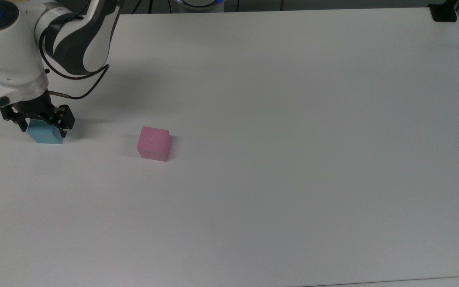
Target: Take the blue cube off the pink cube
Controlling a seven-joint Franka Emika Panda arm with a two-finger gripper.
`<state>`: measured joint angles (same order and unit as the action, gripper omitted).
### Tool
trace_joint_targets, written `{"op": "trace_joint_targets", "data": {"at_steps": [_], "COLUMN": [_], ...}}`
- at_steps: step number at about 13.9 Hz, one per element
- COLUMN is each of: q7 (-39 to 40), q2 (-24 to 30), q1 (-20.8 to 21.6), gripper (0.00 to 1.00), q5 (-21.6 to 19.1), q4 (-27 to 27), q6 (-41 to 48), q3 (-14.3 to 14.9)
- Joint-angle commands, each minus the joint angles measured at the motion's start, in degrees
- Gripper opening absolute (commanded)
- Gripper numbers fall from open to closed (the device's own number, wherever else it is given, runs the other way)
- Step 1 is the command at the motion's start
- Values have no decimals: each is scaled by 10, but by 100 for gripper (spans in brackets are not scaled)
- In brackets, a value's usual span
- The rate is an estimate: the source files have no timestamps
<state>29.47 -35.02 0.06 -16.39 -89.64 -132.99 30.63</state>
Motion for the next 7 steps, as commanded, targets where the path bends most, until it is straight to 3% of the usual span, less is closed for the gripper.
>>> {"op": "trace_joint_targets", "data": {"at_steps": [1,3,7], "q7": [-105,-145,-273], "q2": [141,192,273], "q1": [12,26,28], "gripper": [100,100,100], "q5": [19,64,178], "q4": [-28,-26,-30], "q6": [101,168,305], "q3": [-3,-21,-147]}}
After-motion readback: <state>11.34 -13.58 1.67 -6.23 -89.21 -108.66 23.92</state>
